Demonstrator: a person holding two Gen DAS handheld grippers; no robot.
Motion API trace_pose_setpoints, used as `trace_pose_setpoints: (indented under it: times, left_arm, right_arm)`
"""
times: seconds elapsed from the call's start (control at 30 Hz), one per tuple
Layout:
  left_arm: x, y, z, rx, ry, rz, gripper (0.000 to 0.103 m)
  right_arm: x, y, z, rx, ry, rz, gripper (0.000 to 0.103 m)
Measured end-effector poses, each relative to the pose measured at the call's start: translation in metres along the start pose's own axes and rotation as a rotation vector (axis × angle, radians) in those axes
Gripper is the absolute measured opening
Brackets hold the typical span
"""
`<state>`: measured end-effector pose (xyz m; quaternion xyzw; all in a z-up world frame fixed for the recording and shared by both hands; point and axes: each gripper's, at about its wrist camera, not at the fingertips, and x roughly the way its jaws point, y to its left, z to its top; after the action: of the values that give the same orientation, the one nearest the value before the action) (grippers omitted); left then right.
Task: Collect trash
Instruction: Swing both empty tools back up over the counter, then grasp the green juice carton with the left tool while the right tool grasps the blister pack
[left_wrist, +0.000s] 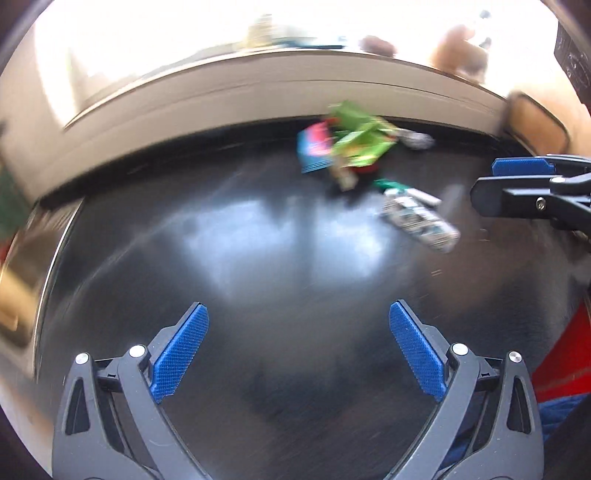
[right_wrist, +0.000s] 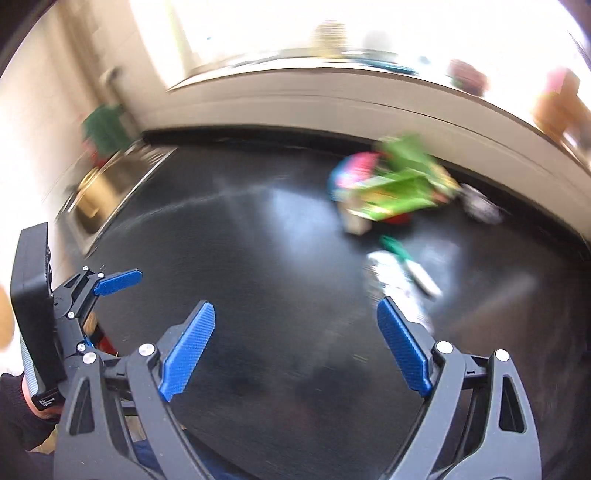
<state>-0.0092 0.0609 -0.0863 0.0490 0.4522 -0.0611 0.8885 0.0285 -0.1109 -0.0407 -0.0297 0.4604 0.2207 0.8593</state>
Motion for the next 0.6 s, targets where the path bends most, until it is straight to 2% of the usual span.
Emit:
trace_pose_setpoints:
  times: [0.17,0.27,0.6]
  left_arm:
    - [0.008,-0.048,0.016,0.097,-0.003,-0.065,0.095]
    - [0.01,-0.062,0.02,0.133,0.003,-0.082,0.095]
    - [0.034,-0.056,0.056,0.174,-0.001,-0.066,0.095]
  right_arm:
    - [-0.02,-0.051,-0.026,0.083,-0.009,-0.041,0.087]
    - [-0.023,-0.064,-0.037,0.101,-0.002,-0.041,0.087]
    - [-0.003,-0.069,-0.035,0.083,0.025,-0.018,0.086]
